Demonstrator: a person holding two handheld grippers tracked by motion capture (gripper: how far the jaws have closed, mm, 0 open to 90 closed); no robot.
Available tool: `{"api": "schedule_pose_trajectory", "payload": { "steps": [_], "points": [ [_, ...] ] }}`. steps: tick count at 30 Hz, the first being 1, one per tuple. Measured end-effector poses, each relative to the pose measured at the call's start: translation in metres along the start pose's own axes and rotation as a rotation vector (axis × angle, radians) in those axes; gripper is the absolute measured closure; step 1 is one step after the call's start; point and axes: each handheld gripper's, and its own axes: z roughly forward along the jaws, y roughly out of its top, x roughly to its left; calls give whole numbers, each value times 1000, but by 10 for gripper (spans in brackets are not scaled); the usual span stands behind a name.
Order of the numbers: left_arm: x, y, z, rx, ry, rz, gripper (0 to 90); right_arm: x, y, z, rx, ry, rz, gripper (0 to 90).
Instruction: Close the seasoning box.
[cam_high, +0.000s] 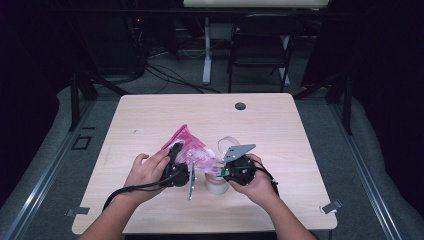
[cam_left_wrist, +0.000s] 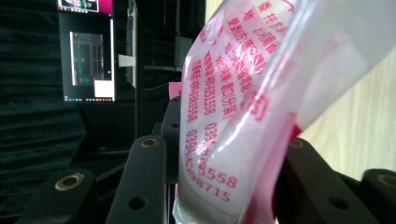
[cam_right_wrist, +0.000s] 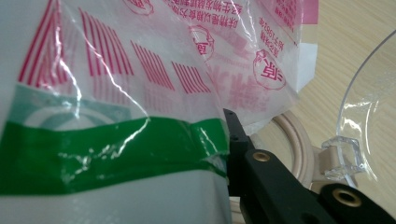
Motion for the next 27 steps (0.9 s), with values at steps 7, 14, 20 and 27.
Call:
{"api": "schedule_pose_trajectory", "payload": {
  "steps": [7, 14, 20, 27],
  "points": [
    [-4, -3, -1, 1, 1, -51, 683, 1, 1, 0, -5, -1, -7, 900],
    [-9, -6, 0, -1, -23, -57, 693, 1, 1, -1, -24, 4, -9, 900],
    [-14, -10, 2, -6, -35, -69, 705, 2, 2, -2, -43, 2, -8, 843],
    [-17, -14, 3, -5, -50, -90, 714, 1, 3, -6, -91, -15, 11, 654]
  ]
}}
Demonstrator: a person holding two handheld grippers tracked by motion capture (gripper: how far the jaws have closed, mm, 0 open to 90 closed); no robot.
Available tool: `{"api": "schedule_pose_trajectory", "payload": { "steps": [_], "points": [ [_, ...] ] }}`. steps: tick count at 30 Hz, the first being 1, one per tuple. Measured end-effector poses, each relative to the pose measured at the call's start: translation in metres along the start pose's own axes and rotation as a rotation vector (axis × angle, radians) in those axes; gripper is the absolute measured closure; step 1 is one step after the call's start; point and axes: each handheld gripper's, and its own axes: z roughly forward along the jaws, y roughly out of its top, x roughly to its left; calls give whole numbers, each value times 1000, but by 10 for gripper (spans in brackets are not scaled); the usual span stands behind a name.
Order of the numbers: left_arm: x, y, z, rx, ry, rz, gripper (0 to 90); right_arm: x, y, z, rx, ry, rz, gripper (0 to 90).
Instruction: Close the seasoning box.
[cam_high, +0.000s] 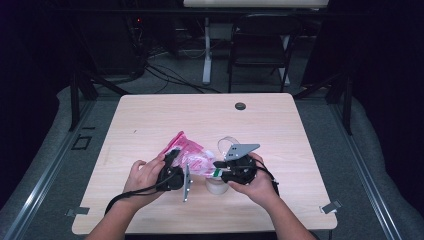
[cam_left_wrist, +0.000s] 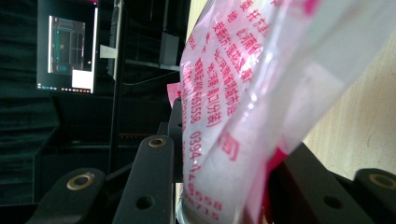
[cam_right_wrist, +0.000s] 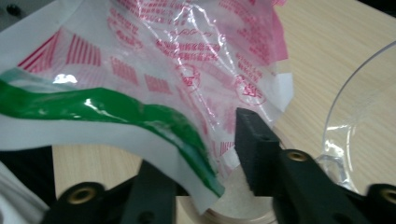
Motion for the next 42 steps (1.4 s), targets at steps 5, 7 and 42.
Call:
{"api": "schedule_pose_trajectory", "payload": {
  "steps": [5, 7, 42],
  "points": [
    [-1, -3, 1, 11, -18, -22, 714, -1, 0, -1, -27, -23, 4, 522],
    [-2, -4, 1, 12, -23, -31, 714, -2, 1, -1, -31, -25, 5, 504],
    [-15, -17, 13, -7, -136, -235, 718, -3, 1, -5, -65, -51, 6, 468]
  ]
}}
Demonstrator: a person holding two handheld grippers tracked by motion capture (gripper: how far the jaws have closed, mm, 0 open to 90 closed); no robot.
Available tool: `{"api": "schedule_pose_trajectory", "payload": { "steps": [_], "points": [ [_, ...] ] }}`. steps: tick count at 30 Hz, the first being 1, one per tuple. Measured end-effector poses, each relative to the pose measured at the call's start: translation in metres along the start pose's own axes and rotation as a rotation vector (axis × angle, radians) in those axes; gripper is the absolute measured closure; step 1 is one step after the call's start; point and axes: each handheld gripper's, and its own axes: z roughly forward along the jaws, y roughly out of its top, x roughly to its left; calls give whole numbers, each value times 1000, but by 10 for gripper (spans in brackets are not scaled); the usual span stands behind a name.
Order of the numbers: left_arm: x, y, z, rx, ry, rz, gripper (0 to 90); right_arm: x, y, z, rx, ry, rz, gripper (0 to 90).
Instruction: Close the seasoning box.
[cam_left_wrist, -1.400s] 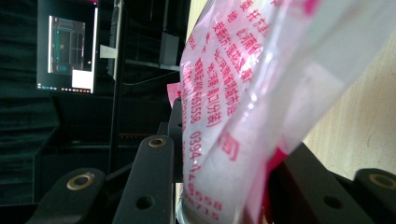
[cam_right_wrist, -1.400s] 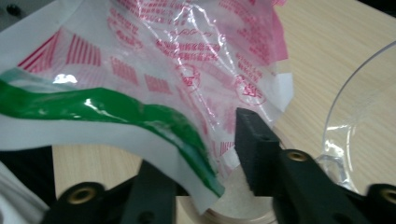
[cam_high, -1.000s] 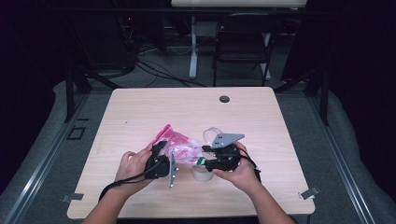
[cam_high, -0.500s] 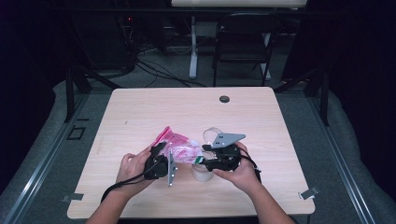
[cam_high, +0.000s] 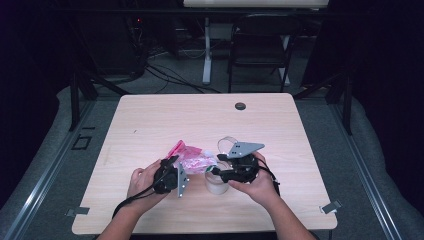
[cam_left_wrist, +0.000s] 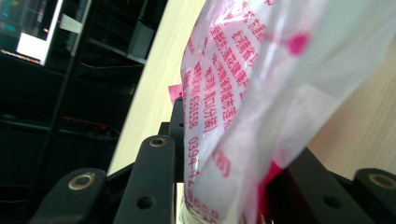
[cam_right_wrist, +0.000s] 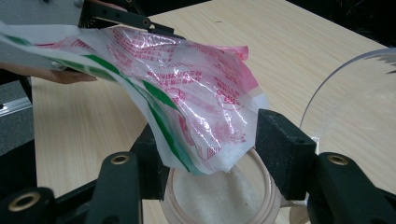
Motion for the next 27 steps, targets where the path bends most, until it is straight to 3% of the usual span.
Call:
{"api": "schedule_pose_trajectory", "payload": {
  "steps": [2, 3, 11, 27],
  "points": [
    [-1, -2, 1, 0, -20, -23, 719, 0, 0, 0, -1, 0, 0, 469],
    [-4, -3, 5, -46, -36, -94, 720, 0, 0, 0, -3, 0, 2, 468],
    [-4, -9, 10, -63, -100, -167, 726, -1, 0, -1, -9, 6, 15, 481],
    [-1, -23, 25, -74, -271, -346, 728, -3, -1, -2, -23, 1, 32, 501]
  ]
}}
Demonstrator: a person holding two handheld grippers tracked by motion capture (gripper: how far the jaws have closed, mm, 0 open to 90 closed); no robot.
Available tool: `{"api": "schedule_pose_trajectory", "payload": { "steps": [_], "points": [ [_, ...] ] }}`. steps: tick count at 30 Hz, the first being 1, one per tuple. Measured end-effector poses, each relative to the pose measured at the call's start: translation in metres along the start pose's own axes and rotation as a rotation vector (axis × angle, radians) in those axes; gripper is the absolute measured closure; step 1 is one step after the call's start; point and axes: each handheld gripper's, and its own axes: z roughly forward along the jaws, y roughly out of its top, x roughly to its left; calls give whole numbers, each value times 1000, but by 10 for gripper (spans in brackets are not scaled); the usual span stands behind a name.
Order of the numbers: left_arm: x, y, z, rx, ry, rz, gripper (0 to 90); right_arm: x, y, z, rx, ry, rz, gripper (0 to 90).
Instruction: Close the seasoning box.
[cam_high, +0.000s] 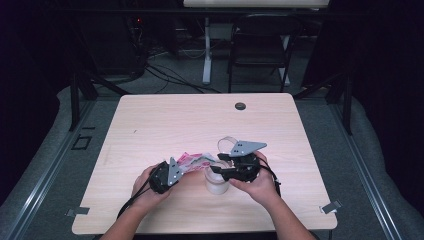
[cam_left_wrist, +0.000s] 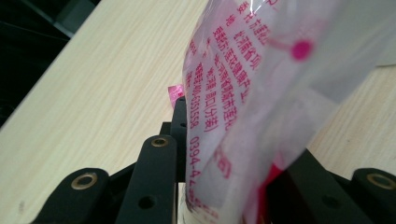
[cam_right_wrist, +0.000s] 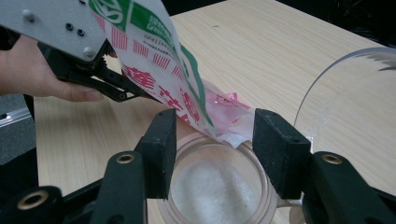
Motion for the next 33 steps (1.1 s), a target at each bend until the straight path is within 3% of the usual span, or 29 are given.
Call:
{"api": "schedule_pose_trajectory", "payload": {
  "steps": [6, 11, 20, 27, 33],
  "points": [
    [7, -4, 1, -16, -45, -77, 729, -1, 0, -2, -16, -5, 11, 507],
    [12, -7, 1, -35, -55, -142, 731, -2, 0, -2, -11, -2, 11, 511],
    [21, -12, 0, -54, -78, -221, 732, -1, 0, -2, -20, 0, 15, 517],
    [29, -16, -4, -68, -72, -277, 733, -2, 0, -3, -21, 28, 49, 557],
    [39, -22, -8, -82, -56, -348, 733, -3, 0, -5, -35, 21, 56, 552]
  ]
}}
